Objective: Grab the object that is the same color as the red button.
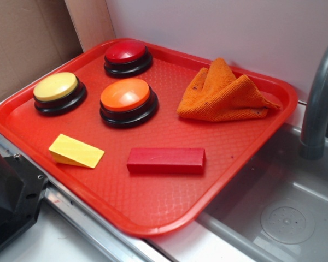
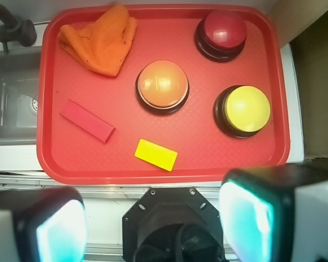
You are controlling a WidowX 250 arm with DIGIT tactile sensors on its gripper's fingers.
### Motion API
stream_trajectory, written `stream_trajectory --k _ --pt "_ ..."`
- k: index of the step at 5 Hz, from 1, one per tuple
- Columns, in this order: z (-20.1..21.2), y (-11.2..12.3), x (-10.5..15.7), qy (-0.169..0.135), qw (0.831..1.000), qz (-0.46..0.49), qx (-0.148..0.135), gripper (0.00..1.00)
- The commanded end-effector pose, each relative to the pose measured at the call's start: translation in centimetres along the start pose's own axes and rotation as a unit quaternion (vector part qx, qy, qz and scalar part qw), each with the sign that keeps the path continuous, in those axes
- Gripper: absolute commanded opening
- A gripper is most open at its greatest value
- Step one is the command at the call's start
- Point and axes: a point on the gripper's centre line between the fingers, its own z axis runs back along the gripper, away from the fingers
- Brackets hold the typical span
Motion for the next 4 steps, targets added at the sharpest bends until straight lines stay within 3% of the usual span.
stream_trajectory --k 1,2,3,4 --pt "0.0 0.0 0.0 0.0 1.0 0.0 0.0 1.0" --pt "-1.3 -3.7 3.6 0.003 0.992 -0.127 0.014 1.0" --pt "-3.8 -6.2 5.4 0.019 0.968 -0.25 0.009 1.0" --pt "-8.7 -8.8 5.4 0.059 0.927 -0.37 0.012 1.0"
